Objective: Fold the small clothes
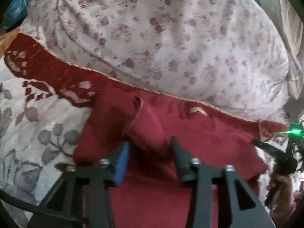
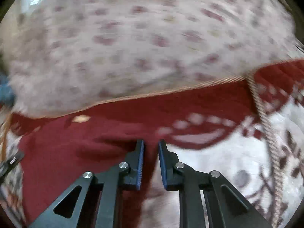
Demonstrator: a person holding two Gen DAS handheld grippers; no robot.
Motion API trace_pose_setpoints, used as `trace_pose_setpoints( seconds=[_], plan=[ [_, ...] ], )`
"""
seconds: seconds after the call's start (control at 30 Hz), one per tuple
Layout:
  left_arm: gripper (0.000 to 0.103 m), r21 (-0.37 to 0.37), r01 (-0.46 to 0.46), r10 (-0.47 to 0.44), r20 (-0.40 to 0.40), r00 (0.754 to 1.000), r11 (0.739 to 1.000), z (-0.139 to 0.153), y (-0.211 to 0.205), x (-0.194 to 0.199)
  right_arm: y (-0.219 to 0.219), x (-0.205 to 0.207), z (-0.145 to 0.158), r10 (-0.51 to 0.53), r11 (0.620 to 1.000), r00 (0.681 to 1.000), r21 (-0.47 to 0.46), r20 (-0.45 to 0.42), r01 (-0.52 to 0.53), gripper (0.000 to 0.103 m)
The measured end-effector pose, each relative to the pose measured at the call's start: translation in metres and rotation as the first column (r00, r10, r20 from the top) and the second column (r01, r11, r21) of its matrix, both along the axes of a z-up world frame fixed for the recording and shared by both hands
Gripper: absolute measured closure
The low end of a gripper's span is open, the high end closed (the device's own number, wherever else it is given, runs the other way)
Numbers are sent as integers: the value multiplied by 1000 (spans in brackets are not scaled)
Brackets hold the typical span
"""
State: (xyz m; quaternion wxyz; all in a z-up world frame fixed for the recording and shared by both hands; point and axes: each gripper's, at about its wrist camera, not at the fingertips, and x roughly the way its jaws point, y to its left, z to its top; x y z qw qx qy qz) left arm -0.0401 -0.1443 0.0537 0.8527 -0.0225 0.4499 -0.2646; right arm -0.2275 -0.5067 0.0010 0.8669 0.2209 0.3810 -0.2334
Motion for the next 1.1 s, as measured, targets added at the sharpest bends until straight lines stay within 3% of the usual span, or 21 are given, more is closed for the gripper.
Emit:
trace_pose_setpoints(
  seconds=[0.1,0.23,0.3,0.33,0.37,0.4,0.47,0.5,0.63,0.8,0.93,0.97,1.03,1.07,1.1],
  plan=[
    [55,68,-29,31,-31,999,997,-7,2,6,-12,-9,-9,-22,999,999,44,-43,24,88],
    [38,21,-63,63,-21,998,998,2,17,7,3,-34,18,42,997,998,64,47,-45,83],
    [31,6,-85,85,-1,996,996,5,21,8,22,-43,28,110,991,990,68,84,-116,61],
    [31,3,-90,90,1,996,996,5,22,9,36,-43,29,163,984,984,64,77,-168,57],
    [31,6,-93,93,-6,996,996,4,22,10,49,-39,27,205,977,978,47,44,-207,57],
    [31,11,-96,96,-16,995,995,2,23,12,65,-38,17,236,972,971,-1,-45,-237,57],
    [31,9,-98,98,-25,995,995,2,26,13,79,-38,-5,220,970,960,-68,-175,-234,57],
    [31,8,-94,94,-23,995,996,3,26,13,82,-43,-12,220,969,959,-74,-176,-236,58],
    [31,27,-71,71,-9,997,997,6,24,13,72,-65,4,170,986,983,9,-66,-169,57],
    [30,41,-40,40,-5,999,998,4,21,12,71,-72,28,150,989,989,-1,14,-150,42],
    [31,147,16,-19,18,1000,989,4,8,5,72,-60,27,159,987,987,13,30,-160,41],
    [34,153,25,-30,29,999,988,3,6,4,67,-56,24,161,987,987,17,25,-161,41],
    [51,157,32,-36,22,999,987,0,4,6,65,-52,21,172,985,985,25,20,-173,40],
    [66,149,35,-35,-1,999,988,-3,4,9,64,-50,20,175,984,984,22,20,-175,39],
    [69,141,36,-34,-19,999,989,-6,4,12,63,-48,20,173,985,985,18,20,-173,38]
  ],
)
